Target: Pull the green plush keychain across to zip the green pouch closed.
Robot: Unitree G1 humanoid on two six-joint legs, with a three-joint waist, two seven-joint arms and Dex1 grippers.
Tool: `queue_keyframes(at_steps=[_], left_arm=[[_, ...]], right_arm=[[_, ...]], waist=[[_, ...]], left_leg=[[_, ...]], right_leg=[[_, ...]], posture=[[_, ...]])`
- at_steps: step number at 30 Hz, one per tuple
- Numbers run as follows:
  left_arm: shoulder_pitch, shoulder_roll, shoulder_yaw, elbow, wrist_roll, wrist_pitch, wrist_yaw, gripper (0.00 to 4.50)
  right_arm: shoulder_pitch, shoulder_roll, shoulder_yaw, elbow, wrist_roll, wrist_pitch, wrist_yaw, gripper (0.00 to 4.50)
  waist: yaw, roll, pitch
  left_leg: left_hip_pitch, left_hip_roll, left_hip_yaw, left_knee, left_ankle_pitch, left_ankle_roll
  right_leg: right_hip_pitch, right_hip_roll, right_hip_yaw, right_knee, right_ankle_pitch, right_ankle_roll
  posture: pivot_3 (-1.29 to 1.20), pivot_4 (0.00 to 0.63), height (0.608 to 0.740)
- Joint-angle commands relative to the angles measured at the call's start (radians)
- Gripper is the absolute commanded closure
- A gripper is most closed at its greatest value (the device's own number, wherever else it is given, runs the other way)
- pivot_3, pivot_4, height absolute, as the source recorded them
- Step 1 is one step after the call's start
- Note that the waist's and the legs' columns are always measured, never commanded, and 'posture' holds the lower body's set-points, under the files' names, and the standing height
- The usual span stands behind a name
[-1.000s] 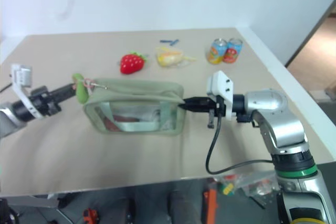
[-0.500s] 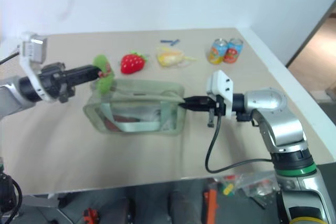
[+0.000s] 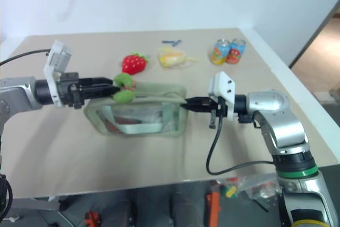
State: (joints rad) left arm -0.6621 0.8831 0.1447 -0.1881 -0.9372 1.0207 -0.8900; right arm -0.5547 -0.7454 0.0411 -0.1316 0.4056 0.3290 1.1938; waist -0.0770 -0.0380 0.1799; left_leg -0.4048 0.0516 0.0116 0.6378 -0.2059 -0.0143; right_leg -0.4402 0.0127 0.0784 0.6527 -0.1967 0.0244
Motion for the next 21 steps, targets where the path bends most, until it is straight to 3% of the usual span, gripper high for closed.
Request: queue_keyframes(at_steps=[1,3,8,12,21], left_arm=[[-0.001,0.066,0.052,0.003,0.069,-0.074,-0.031,0.78],[0.029,0.096,0.087,0.012,0.094,-0.097,-0.033,0.05],[0.248,0.114,0.263,-0.09,0.106,-0.144,-0.022,0.02],[0.397,0.057,0.333,-0.164,0.117,-0.19,0.019,0.02],[0.504,-0.053,0.314,-0.266,0.097,-0.233,0.093,0.02]], right_arm=[[-0.003,0.001,0.004,-0.007,-0.005,-0.008,0.0,4.5],[-0.004,0.002,0.003,-0.004,-0.005,-0.01,0.002,4.5],[-0.006,0.0,0.003,0.011,-0.006,-0.018,0.013,4.5],[-0.013,0.007,0.005,0.023,-0.001,-0.022,0.019,4.5],[-0.04,0.021,0.02,0.049,-0.011,-0.029,0.036,4.5]], waist=[[0.0,0.0,0.0],[0.0,0.0,0.0],[-0.002,0.0,0.0],[0.002,-0.001,0.0],[0.002,-0.001,0.0]], left_leg=[[0.0,0.0,0.0,0.0,0.0,0.0],[0.0,0.0,0.0,0.0,0.0,0.0],[0.001,0.001,0.002,-0.001,0.0,0.0],[0.0,0.001,0.001,-0.001,0.0,0.0],[0.002,0.0,0.002,0.0,0.0,0.0]], right_leg=[[0.0,0.0,0.0,0.0,0.0,0.0],[0.0,0.0,0.0,0.0,0.0,0.0],[-0.001,0.0,0.001,0.0,-0.001,-0.001],[-0.001,-0.001,0.0,0.0,-0.001,-0.001],[0.001,-0.001,0.001,0.0,0.0,-0.001]], posture=[[0.0,0.15,0.74],[0.0,0.15,0.74],[0.0,0.15,0.74],[0.0,0.15,0.74],[0.0,0.15,0.74]])
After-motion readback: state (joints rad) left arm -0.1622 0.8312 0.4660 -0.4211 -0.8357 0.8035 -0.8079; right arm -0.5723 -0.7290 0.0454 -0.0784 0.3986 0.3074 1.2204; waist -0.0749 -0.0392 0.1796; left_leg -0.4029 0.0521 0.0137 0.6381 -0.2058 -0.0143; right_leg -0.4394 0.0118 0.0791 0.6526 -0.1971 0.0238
